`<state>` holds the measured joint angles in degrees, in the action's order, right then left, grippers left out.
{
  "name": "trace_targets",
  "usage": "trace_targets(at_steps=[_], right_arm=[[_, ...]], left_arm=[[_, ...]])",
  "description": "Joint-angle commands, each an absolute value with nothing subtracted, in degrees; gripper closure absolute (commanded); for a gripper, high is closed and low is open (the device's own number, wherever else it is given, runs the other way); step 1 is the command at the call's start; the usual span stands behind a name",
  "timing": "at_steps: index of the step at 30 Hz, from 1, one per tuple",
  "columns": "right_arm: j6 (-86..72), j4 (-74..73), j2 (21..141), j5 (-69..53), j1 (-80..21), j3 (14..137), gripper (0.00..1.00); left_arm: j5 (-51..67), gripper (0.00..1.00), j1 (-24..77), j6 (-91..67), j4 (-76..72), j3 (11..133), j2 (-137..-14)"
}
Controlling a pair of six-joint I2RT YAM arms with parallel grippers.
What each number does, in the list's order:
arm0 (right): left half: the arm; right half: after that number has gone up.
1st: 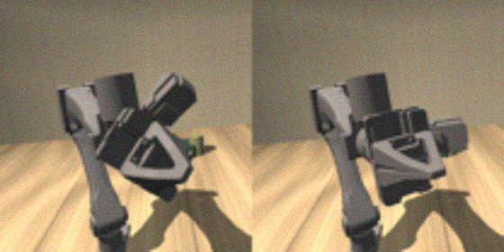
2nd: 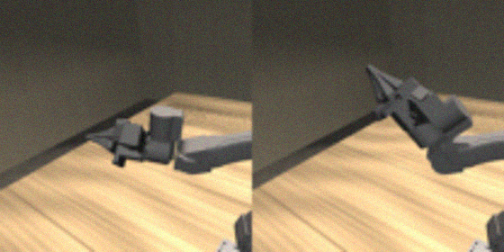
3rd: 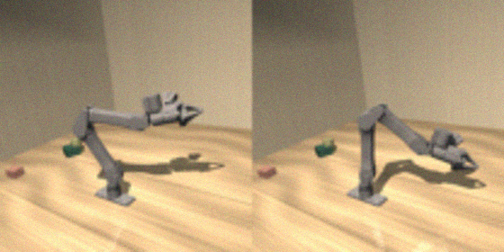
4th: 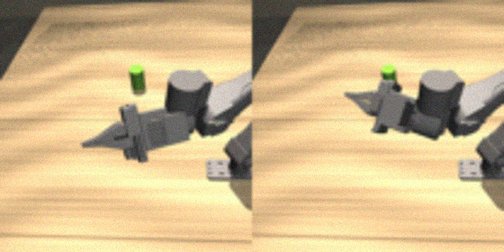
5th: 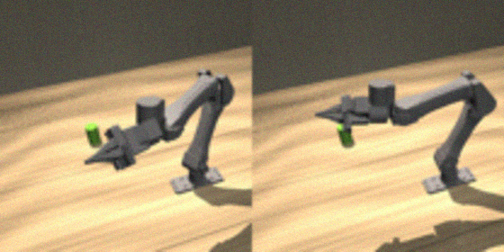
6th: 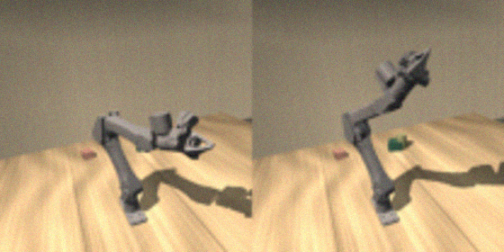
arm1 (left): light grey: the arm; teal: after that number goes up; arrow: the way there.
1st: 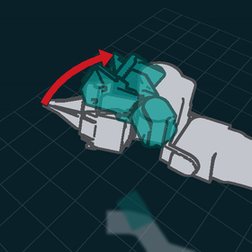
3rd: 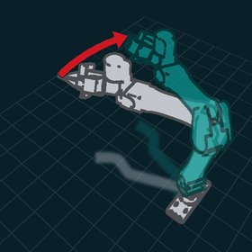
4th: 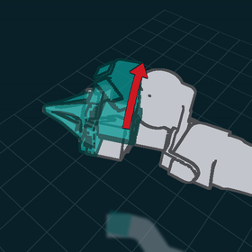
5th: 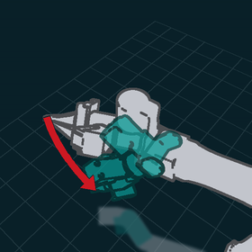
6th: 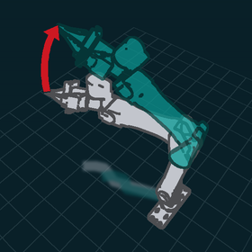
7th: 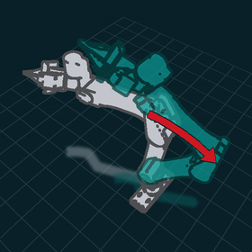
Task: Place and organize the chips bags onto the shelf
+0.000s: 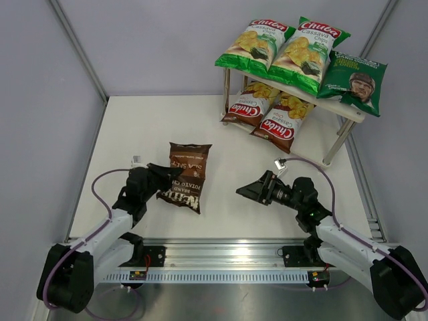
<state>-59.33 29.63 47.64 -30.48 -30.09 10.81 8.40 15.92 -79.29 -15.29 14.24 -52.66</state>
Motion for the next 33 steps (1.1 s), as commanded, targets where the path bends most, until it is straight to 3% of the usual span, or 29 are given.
trace_targets(at_steps=[1,15,22,24,25,28,29,31,33], right_arm=[[-56.69,36.99,51.14,-27.95,-32.86,14.06,0.01],[-53.44,57.21,65.74,-30.76,-38.32,18.45,0.01],[-51.16,55.47,66.19,-24.53,-40.08,21.18,0.00],[-50.10,55.72,65.92,-23.90,-40.25,21.18,0.08],[-49.92,56.16,65.31,-24.17,-40.25,21.09,0.27],[-47.55,56.26,63.20,-26.54,-40.25,21.09,0.60],[-45.90,54.94,62.50,-27.15,-40.08,21.18,0.65],[-43.15,47.75,58.99,-27.51,-40.08,22.23,0.68],[-40.26,43.00,56.53,-27.51,-40.17,23.37,0.72]], left_arm=[[3.08,0.99,21.17,-85.07,-27.41,19.95,-53.17],[-5.09,1.00,39.54,-90.35,-44.20,26.54,-59.76],[-8.09,1.00,45.44,-91.14,-50.44,26.98,-62.31],[-7.30,1.00,45.62,-91.41,-51.68,27.07,-62.84],[-6.95,0.98,45.62,-91.41,-51.68,27.24,-63.28],[-5.98,0.84,45.62,-89.22,-52.03,27.33,-62.85],[-5.72,0.76,45.53,-87.90,-51.77,27.77,-62.49],[-0.38,0.48,43.17,-81.76,-48.18,29.71,-61.61],[10.39,0.25,39.75,-72.05,-43.53,35.13,-59.95]])
